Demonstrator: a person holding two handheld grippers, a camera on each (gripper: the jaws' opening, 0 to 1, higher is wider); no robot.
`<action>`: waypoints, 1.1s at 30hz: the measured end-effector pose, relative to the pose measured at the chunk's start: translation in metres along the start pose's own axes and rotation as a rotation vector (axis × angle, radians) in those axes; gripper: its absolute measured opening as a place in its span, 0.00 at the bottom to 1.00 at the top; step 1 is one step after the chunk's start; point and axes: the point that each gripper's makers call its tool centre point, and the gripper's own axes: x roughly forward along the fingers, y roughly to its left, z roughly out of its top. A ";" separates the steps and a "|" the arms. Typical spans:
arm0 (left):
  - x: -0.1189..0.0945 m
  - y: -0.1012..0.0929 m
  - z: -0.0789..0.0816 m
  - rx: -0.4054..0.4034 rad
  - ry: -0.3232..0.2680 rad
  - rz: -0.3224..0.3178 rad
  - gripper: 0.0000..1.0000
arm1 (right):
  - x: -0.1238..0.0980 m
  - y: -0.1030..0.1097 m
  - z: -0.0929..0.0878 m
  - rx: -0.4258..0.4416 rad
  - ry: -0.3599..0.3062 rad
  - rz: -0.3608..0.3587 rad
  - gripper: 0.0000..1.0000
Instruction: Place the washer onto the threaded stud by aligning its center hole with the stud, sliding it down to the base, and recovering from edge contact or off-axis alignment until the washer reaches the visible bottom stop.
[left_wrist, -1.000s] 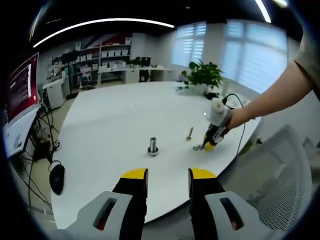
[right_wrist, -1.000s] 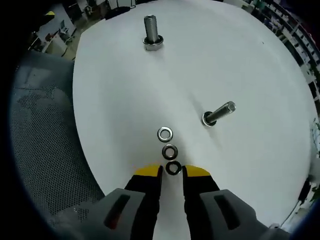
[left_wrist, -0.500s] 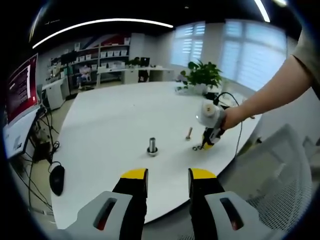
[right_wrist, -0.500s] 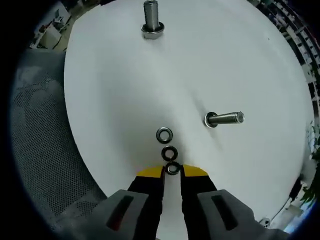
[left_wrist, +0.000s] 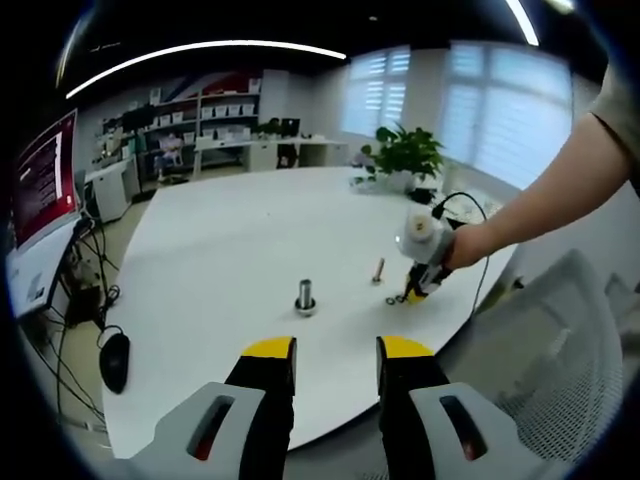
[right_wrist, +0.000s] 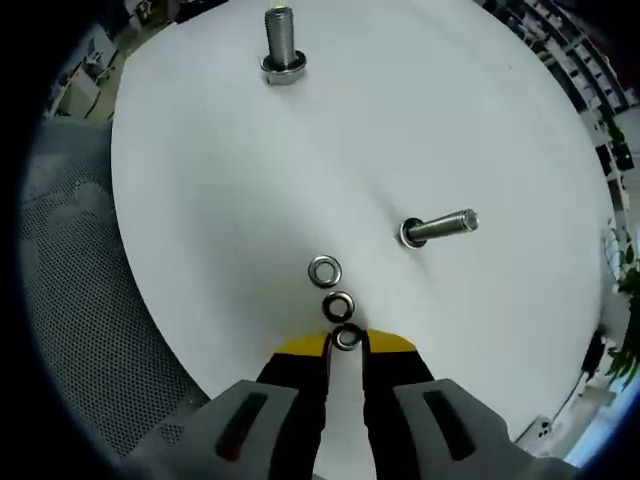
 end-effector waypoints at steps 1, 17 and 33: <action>0.000 0.000 0.000 0.000 -0.001 0.000 0.30 | 0.000 0.000 0.000 0.006 -0.001 -0.002 0.15; 0.000 0.002 0.001 -0.009 -0.007 0.007 0.30 | 0.000 -0.001 -0.001 0.076 -0.005 0.007 0.14; 0.000 0.003 0.000 -0.013 -0.004 0.013 0.29 | -0.002 -0.003 -0.004 0.134 -0.130 -0.004 0.14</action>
